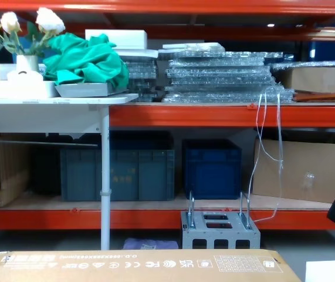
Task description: Use one hand to grasp the basket and place it at the designated location.
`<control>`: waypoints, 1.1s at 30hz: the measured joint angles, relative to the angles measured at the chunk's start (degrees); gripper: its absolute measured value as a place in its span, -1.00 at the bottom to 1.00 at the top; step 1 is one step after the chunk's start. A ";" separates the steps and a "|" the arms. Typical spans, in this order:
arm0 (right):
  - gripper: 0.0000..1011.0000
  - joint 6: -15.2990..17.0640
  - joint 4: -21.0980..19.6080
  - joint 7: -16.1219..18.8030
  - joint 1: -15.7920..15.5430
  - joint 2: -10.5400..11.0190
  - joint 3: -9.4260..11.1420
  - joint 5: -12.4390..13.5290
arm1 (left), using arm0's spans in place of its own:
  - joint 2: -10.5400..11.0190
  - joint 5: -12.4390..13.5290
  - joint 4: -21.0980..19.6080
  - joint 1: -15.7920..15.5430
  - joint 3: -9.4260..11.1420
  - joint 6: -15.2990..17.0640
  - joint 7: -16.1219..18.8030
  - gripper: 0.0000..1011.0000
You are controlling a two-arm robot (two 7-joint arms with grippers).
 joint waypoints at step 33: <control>0.98 0.00 0.00 0.00 0.00 0.00 0.00 0.00 | 0.00 0.00 0.00 0.00 0.00 0.00 0.00 -1.00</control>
